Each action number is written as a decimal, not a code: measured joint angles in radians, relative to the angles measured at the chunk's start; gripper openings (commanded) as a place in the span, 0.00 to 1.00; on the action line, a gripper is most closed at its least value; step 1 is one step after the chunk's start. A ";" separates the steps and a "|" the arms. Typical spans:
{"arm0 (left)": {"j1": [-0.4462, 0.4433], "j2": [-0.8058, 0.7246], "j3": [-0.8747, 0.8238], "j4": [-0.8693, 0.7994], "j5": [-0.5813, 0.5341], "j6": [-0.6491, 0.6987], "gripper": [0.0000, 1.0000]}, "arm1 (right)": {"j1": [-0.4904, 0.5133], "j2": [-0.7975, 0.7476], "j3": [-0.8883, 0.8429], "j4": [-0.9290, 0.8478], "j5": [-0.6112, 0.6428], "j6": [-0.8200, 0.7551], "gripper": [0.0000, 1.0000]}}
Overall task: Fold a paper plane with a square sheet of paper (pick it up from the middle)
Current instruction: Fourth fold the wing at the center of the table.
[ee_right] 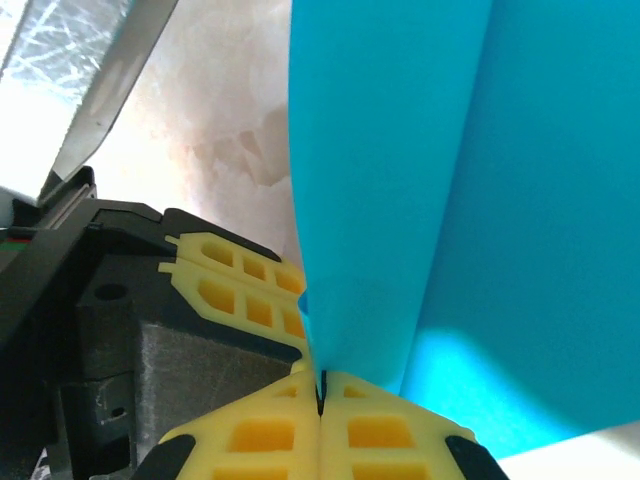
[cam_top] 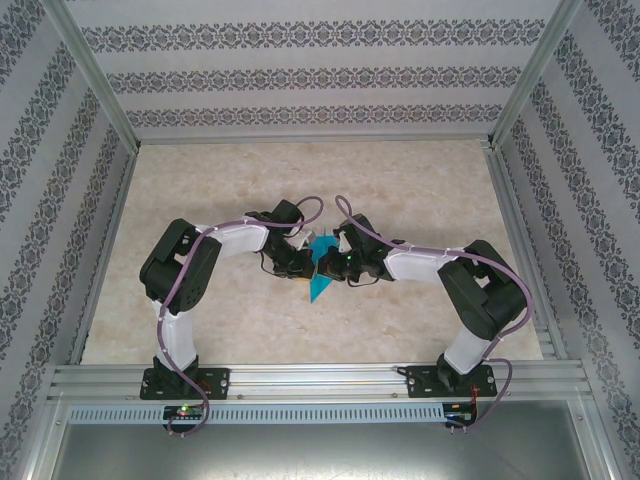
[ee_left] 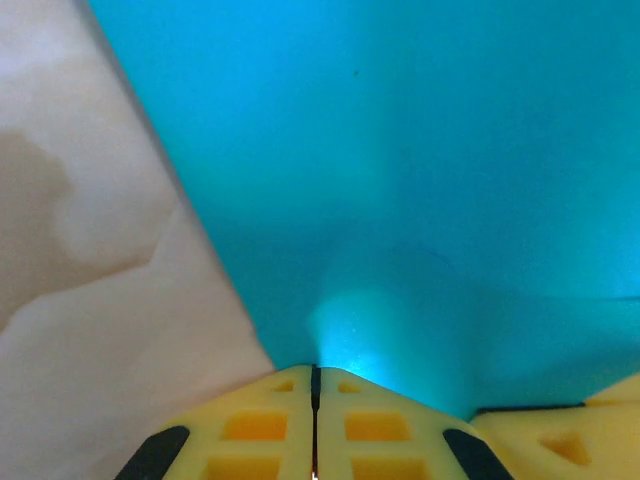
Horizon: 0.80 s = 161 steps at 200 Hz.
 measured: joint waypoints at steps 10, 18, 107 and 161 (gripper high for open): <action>0.000 0.000 0.000 0.000 0.000 0.000 0.09 | 0.000 0.005 0.000 0.007 -0.005 0.006 0.05; 0.000 0.000 0.000 0.000 -0.001 0.000 0.08 | 0.000 0.009 0.000 0.014 -0.008 0.012 0.05; 0.017 -0.001 -0.001 0.003 -0.009 -0.001 0.08 | -0.020 0.053 0.000 0.097 -0.066 0.063 0.05; 0.029 -0.008 -0.016 0.024 -0.001 -0.010 0.07 | -0.026 0.068 -0.002 0.132 -0.082 0.079 0.05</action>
